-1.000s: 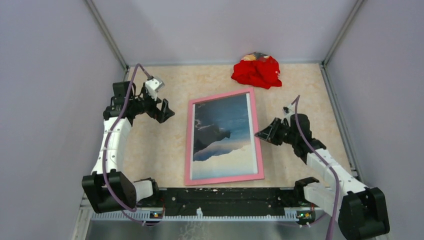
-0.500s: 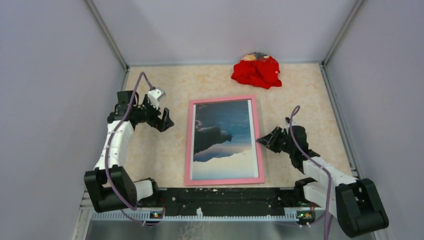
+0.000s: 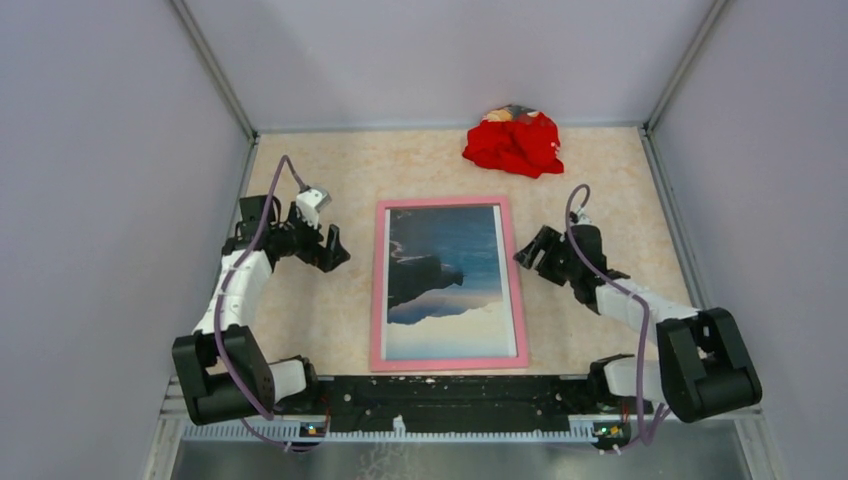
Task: Put the photo into the frame
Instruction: Turn over the photo frame at the center of the board, then reset both arms
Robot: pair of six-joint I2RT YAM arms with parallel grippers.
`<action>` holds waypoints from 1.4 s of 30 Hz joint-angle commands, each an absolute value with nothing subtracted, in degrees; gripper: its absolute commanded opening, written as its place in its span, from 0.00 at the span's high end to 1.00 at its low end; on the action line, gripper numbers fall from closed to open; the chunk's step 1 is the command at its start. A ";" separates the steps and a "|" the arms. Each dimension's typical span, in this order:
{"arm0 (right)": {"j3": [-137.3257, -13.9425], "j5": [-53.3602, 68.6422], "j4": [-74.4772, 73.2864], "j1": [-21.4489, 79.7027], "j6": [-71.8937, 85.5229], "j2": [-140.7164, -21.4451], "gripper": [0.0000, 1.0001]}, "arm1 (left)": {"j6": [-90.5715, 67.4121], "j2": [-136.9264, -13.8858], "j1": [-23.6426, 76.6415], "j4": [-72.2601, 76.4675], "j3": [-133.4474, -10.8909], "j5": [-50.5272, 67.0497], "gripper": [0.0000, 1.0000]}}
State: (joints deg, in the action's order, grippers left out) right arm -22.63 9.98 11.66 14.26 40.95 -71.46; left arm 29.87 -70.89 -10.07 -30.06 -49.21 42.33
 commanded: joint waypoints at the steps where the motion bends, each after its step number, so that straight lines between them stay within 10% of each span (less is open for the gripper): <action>1: -29.27 -1.01 -0.14 14.68 36.08 -67.71 0.07 | 26.66 -71.29 -10.63 -22.36 -46.15 42.43 0.01; 22: -17.02 -41.97 10.71 13.71 24.47 -44.76 0.01 | 6.78 -83.80 -10.84 28.32 -29.13 38.27 0.01; 42: -10.44 -39.47 63.51 11.75 1.73 -74.68 0.01 | 2.90 -86.80 -10.02 70.41 -13.54 36.78 0.01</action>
State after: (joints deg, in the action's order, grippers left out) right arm -9.08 -40.53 46.13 12.58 7.05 -67.44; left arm 2.79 -89.36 -10.35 54.68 -19.42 37.28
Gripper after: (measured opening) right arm 0.985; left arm 0.987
